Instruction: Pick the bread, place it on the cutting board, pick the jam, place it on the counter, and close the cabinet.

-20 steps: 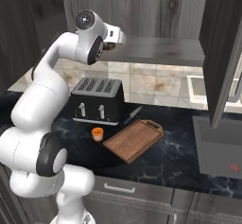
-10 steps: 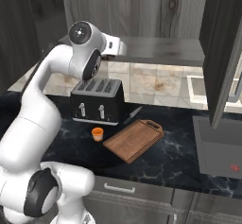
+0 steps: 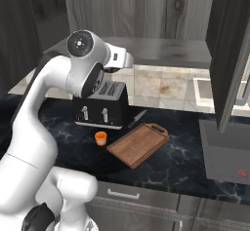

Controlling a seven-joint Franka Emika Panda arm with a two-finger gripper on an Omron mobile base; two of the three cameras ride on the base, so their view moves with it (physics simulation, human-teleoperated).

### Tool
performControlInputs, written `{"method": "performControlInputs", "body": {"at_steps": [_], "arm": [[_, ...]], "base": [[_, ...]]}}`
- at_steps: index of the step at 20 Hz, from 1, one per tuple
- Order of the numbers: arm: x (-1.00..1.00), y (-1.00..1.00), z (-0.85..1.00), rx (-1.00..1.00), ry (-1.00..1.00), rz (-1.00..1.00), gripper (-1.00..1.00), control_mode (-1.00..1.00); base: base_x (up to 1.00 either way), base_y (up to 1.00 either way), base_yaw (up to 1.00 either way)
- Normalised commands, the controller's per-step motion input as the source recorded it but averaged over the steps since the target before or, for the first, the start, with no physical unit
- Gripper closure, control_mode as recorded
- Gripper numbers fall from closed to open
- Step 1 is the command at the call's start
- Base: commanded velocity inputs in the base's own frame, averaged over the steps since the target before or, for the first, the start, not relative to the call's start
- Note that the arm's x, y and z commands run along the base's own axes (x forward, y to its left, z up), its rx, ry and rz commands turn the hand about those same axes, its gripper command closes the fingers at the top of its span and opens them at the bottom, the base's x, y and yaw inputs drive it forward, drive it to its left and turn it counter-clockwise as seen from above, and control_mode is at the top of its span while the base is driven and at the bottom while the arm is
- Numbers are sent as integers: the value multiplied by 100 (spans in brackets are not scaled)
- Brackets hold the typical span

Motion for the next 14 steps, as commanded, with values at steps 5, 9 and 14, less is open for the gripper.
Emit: {"method": "performControlInputs", "body": {"at_steps": [5,9,14], "arm": [[-55,-15,0,0,7,0,100,-100],[-43,-7,-2,0,11,0,100,-100],[-35,-7,-5,0,12,0,100,-100]], "base": [[0,0,0],[0,0,0],[0,0,0]]}}
